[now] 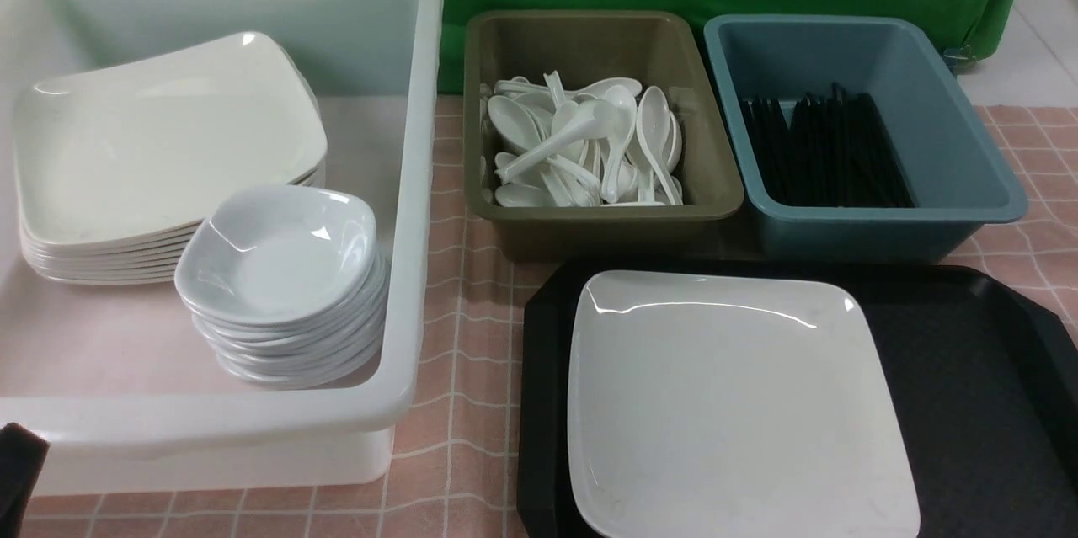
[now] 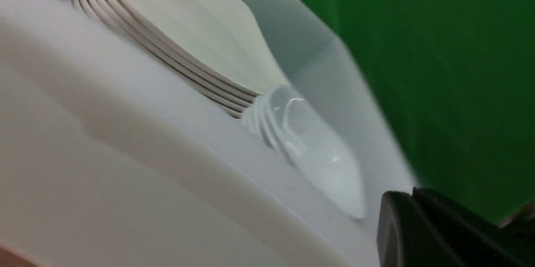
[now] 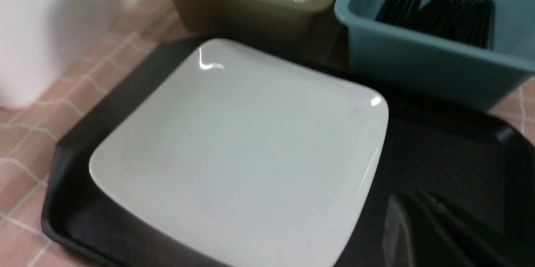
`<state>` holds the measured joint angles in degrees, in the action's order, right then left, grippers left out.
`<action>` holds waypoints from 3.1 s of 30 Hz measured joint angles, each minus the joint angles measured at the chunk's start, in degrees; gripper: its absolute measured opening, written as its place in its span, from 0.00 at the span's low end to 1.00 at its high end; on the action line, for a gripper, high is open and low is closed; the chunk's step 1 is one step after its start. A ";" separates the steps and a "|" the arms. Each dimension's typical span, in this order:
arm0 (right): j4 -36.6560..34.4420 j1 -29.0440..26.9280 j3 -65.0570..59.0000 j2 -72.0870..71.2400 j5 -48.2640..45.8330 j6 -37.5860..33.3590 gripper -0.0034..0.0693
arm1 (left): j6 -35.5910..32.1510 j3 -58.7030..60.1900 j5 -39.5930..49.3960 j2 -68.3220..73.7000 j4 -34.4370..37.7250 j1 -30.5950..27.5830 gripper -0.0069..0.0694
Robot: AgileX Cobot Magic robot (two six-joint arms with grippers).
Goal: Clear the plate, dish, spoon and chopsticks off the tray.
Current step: Use the left arm to grab a plate from the dinner plate
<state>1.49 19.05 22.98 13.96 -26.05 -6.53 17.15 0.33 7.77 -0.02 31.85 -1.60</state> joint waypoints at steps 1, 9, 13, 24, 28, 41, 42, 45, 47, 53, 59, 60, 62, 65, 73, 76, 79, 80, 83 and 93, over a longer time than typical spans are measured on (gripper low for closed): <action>0.00 0.00 -0.60 -1.59 0.29 0.00 0.09 | 1.08 0.00 -0.93 0.00 4.85 0.00 0.10; 0.00 0.00 -1.73 -4.60 2.64 0.05 0.09 | -1.94 -7.12 -1.66 -0.06 15.86 0.00 0.10; 0.00 0.00 -1.73 -4.60 2.71 0.05 0.09 | -7.18 -22.49 8.59 4.39 12.40 0.00 0.09; 0.00 0.00 -1.73 -4.60 2.52 0.05 0.09 | -25.75 -63.20 59.91 49.34 5.62 0.00 0.08; 0.00 0.00 -1.73 -4.60 2.52 0.05 0.09 | -28.69 -63.69 60.97 58.00 14.19 1.60 0.08; 0.00 0.00 -1.73 -4.60 2.74 0.05 0.10 | -9.31 -63.64 43.54 83.46 0.49 45.83 0.24; 0.00 0.00 -1.73 -4.60 2.74 0.05 0.10 | -8.65 -63.64 43.55 83.46 -0.14 46.10 0.25; 0.00 0.00 -1.73 -4.60 2.91 0.05 0.10 | 0.53 -63.64 43.41 88.26 -8.96 48.36 0.36; 0.00 0.00 -1.73 -4.60 2.91 0.05 0.11 | 3.94 -63.64 42.69 90.69 -12.12 48.65 0.43; 0.00 0.00 -1.73 -4.60 2.91 0.05 0.11 | 7.93 -63.64 35.84 96.07 -13.87 48.65 0.62; 0.00 0.00 -1.73 -4.60 2.91 0.05 0.12 | 10.74 -63.64 33.45 100.04 -15.19 48.65 0.70; 0.00 0.00 -1.73 -4.60 2.91 0.05 0.12 | 11.33 -63.64 33.61 100.46 -15.31 48.65 0.70; 0.00 0.00 -1.73 -4.60 2.91 0.05 0.12 | 12.77 -63.64 33.80 101.39 -15.38 48.65 0.70; 0.00 0.00 -1.73 -4.60 2.91 0.05 0.12 | 13.35 -63.64 32.74 102.52 -15.38 48.65 0.70; 0.00 0.00 -1.73 -4.60 2.97 0.05 0.13 | 13.54 -63.64 26.16 104.82 -14.89 48.65 0.71; 0.00 0.00 -1.73 -4.60 2.97 0.05 0.13 | 13.54 -63.57 22.26 105.84 -14.45 48.65 0.71; 0.00 0.00 -1.73 -4.60 3.01 0.05 0.14 | 13.54 -63.57 18.43 106.18 -13.96 48.65 0.71; 0.00 0.00 -1.73 -4.60 3.01 0.05 0.15 | 13.54 -63.57 17.61 106.22 -13.48 48.65 0.71; 0.00 0.00 -1.73 -4.60 3.09 0.05 0.15 | 14.86 -63.17 17.81 106.22 -12.93 49.13 0.71; 0.00 0.00 -1.73 -4.64 3.09 0.10 0.17 | 22.64 -55.49 -1.73 106.19 -10.44 50.99 0.71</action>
<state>1.49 19.05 21.25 9.32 -22.96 -6.43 39.79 -55.16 6.05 106.17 21.41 49.39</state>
